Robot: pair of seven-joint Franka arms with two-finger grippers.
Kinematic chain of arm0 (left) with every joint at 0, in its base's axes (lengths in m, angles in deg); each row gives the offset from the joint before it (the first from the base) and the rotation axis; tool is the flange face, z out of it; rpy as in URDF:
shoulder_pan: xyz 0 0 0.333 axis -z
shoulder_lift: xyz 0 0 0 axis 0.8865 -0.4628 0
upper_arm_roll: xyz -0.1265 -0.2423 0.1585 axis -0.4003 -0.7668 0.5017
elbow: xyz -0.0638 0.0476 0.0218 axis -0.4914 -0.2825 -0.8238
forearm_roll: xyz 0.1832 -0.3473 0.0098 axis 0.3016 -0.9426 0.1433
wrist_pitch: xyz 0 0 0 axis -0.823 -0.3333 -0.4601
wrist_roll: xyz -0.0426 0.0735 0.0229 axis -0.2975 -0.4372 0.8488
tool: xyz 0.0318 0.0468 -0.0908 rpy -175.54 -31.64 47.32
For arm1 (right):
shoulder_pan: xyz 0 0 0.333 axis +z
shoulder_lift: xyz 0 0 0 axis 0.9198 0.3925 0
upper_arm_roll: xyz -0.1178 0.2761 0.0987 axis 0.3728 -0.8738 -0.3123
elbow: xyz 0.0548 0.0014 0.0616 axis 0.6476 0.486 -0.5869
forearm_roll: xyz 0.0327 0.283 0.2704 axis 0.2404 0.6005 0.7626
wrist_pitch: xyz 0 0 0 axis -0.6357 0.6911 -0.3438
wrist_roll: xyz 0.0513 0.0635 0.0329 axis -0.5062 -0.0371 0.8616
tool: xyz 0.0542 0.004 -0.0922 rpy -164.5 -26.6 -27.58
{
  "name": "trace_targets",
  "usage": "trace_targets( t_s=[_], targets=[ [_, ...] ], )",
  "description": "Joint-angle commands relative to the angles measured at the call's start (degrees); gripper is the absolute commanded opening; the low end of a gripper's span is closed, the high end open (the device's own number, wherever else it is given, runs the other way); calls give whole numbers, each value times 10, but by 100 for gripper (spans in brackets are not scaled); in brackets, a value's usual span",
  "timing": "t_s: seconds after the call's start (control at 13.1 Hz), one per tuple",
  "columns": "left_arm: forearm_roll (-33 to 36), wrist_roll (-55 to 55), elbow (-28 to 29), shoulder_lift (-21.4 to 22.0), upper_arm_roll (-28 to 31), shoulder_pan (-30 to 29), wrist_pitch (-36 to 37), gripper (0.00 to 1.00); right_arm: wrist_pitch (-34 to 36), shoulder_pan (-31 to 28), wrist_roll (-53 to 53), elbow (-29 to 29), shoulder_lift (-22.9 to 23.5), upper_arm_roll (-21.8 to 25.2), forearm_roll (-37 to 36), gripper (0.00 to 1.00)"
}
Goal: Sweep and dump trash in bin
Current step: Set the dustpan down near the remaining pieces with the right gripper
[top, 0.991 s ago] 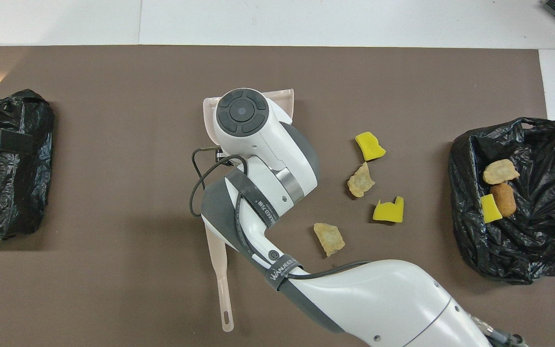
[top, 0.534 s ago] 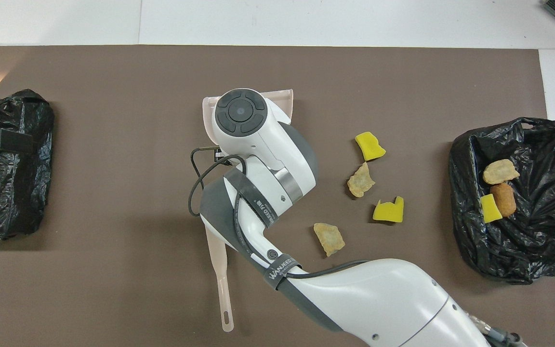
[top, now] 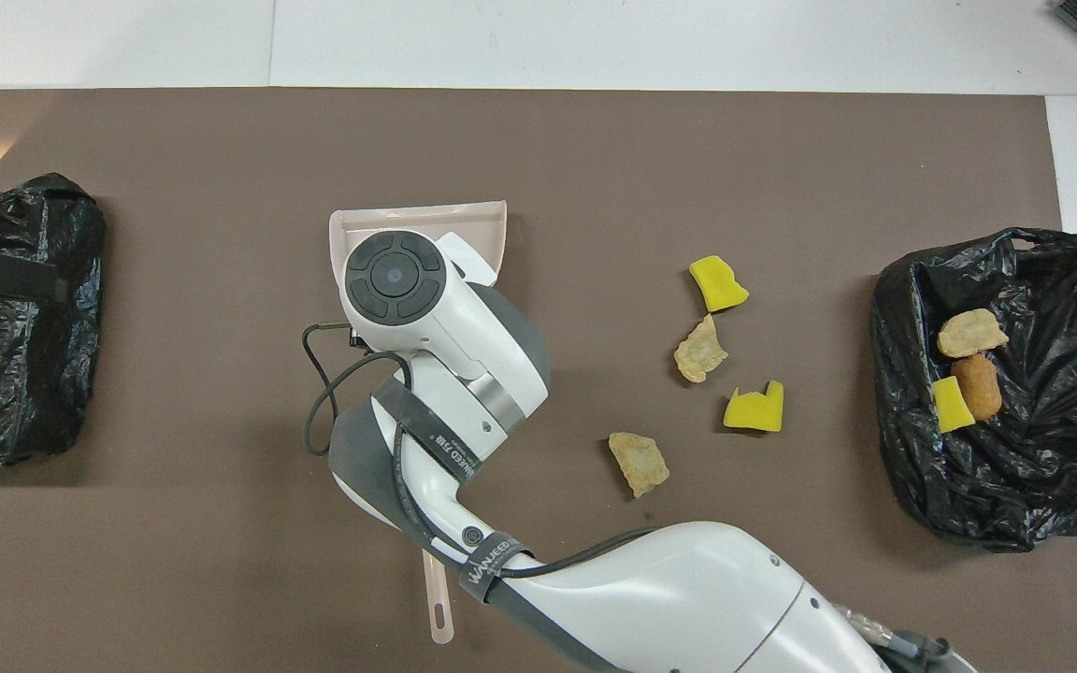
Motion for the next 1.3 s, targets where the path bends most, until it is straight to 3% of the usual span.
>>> trace_targets(
  t_s=[0.0, 0.23, 0.3, 0.38, 0.84, 1.07, 1.22],
  targets=[
    [9, -4, 11, 14, -1, 9, 13, 100, -21, -4, -8, -4, 9, -7, 24, 0],
    [9, -4, 10, 15, -2, 8, 32, 100, -14, -4, -9, -3, 8, -7, 22, 0],
    [9, -3, 9, 15, -2, 9, 33, 100, -13, -5, -8, -3, 6, -7, 18, 7],
    [9, -4, 9, 15, -3, 9, 37, 100, -13, -5, -5, -3, 4, -7, 19, 22],
    [9, -10, 9, 15, -10, 6, 30, 100, -12, -5, -10, 12, -10, -7, 24, 48],
    [9, -10, 9, 15, -9, 7, 26, 100, -10, -4, -10, 52, -56, -7, 28, 54],
    [9, -10, 9, 15, -9, 7, 16, 100, -10, -1, -14, 122, -114, -7, 29, 55]
  ],
)
